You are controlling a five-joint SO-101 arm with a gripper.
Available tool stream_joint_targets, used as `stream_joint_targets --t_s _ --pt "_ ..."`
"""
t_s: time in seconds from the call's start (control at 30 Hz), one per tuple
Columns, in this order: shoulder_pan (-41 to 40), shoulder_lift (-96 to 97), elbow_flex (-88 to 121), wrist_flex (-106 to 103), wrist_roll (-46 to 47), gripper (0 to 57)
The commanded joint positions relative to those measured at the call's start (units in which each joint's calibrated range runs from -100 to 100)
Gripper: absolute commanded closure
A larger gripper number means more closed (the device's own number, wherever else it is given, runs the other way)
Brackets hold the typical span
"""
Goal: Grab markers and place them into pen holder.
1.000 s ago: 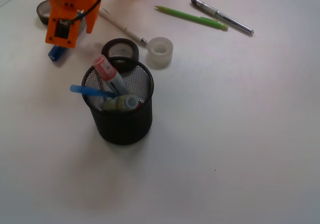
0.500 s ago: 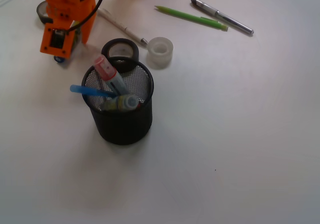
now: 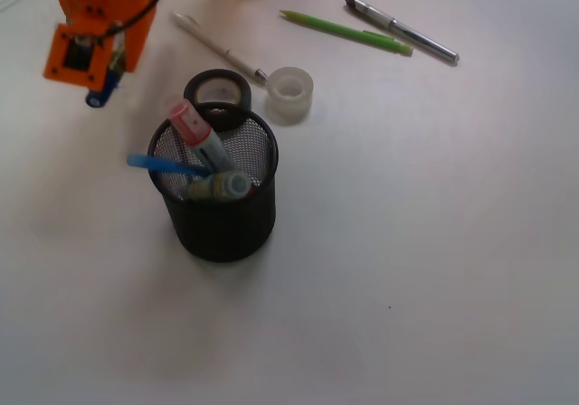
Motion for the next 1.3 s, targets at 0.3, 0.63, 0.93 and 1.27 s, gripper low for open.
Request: stream_joint_targets --t_s 0.3,0.63,0.93,1.27 --pt "-13.8 -25.0 -10.9 -22.4 -9.1 57.1" --pt "-27.6 -23.2 8.9 -62.6 -13.6 57.1" --pt "-27.6 -17.2 24.7 -87.2 -15.9 57.1" --pt "-27.0 -9.8 25.5 -90.5 -16.2 57.0"
